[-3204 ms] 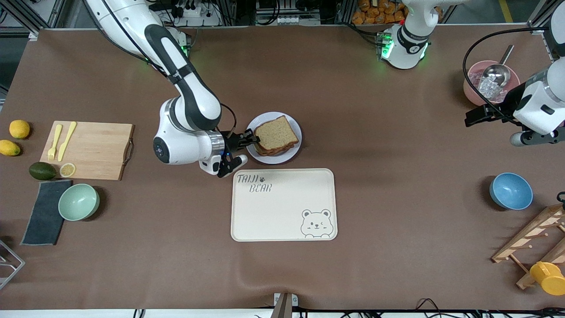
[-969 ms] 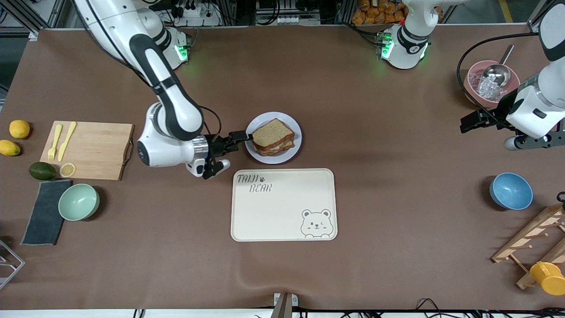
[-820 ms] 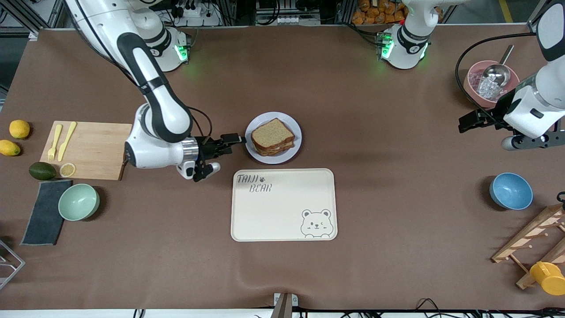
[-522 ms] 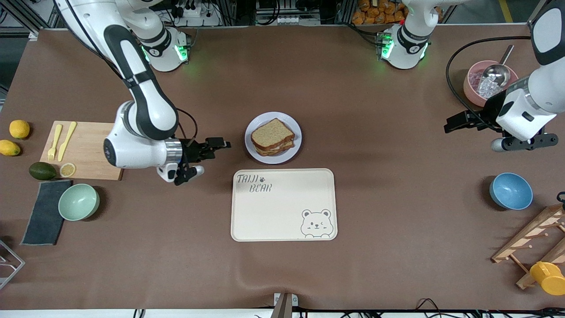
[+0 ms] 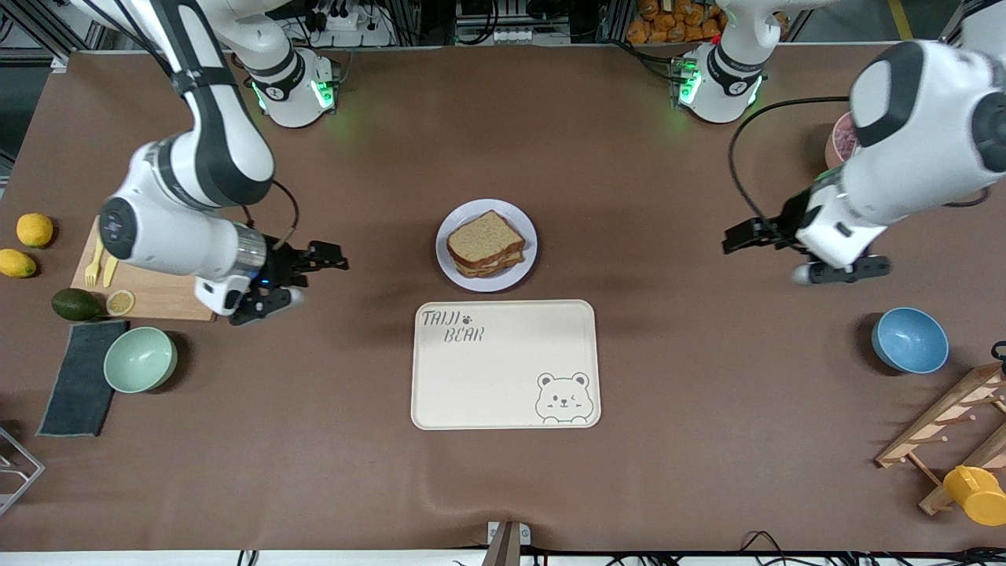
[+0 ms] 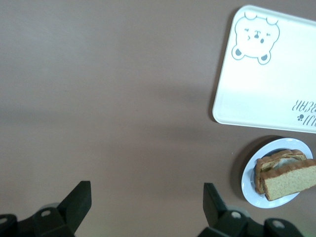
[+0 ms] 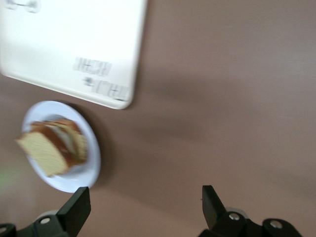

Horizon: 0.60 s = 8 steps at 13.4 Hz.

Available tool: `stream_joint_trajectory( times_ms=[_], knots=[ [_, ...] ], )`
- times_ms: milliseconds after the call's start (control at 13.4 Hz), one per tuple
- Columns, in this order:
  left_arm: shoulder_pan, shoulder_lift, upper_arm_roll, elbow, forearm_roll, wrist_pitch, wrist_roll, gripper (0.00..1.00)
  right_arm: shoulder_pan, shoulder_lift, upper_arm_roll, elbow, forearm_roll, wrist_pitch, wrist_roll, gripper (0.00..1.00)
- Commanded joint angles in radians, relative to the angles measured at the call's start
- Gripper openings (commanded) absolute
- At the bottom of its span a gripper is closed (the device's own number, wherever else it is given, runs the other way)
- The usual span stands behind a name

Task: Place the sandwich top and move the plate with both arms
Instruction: 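Withdraw the right gripper while the left gripper reaches toward the plate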

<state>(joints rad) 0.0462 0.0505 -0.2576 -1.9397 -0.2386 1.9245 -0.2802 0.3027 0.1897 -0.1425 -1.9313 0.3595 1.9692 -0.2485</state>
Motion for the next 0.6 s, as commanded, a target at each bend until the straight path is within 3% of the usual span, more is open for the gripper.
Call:
stream_joint_trajectory(
  times_ms=[0, 298, 522],
  knots=[
    [0.004, -0.029, -0.038, -0.140, -0.124, 0.126, -0.016, 1.00, -0.036, -0.105, -0.038, -0.018, -0.138, -0.062, 0.023, 1.00],
    [0.001, 0.023, -0.147, -0.277, -0.321, 0.333, -0.017, 1.00, -0.172, -0.205, 0.012, 0.014, -0.241, -0.165, 0.184, 1.00],
    [0.001, 0.077, -0.235, -0.344, -0.454, 0.470, -0.017, 1.00, -0.311, -0.220, 0.082, 0.128, -0.249, -0.295, 0.232, 1.00]
  ],
)
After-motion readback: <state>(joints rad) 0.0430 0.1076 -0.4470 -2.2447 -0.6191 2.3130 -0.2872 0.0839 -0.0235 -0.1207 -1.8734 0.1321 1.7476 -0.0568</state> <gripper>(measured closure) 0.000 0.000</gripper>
